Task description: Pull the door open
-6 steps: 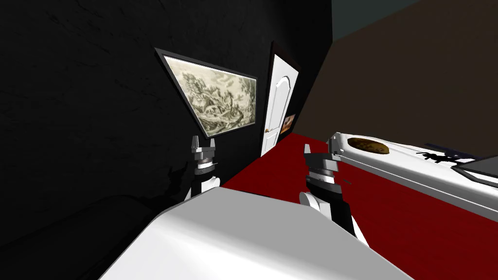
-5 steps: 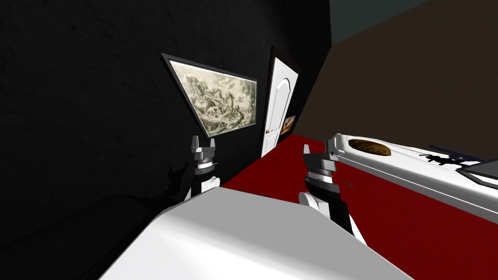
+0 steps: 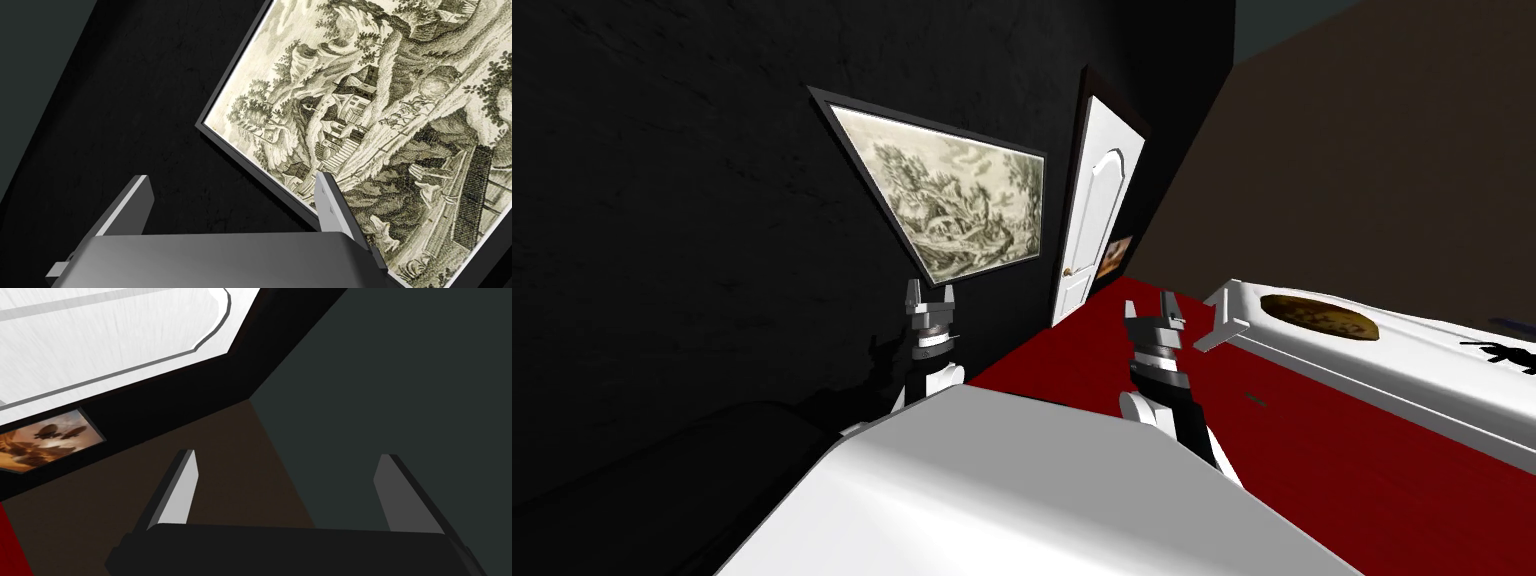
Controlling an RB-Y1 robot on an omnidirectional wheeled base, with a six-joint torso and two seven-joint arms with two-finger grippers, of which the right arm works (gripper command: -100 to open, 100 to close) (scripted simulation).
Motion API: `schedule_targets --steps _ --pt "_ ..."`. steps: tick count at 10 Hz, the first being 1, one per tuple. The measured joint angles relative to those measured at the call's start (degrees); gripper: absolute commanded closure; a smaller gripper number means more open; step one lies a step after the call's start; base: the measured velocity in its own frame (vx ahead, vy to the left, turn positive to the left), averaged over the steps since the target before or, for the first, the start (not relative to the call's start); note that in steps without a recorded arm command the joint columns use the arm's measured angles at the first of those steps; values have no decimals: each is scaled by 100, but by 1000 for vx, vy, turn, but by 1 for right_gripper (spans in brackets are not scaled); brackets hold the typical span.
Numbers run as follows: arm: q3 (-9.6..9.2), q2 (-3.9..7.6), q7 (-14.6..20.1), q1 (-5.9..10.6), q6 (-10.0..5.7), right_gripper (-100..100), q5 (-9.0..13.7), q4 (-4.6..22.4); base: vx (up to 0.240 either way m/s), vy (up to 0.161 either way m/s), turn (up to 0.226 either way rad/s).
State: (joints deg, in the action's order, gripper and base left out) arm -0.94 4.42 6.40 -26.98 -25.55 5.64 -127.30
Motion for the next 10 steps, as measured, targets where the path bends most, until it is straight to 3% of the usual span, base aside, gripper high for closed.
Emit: schedule_targets --steps 10 --pt "-332 416 -85 429 -255 -100 361 1170 93 -77 117"
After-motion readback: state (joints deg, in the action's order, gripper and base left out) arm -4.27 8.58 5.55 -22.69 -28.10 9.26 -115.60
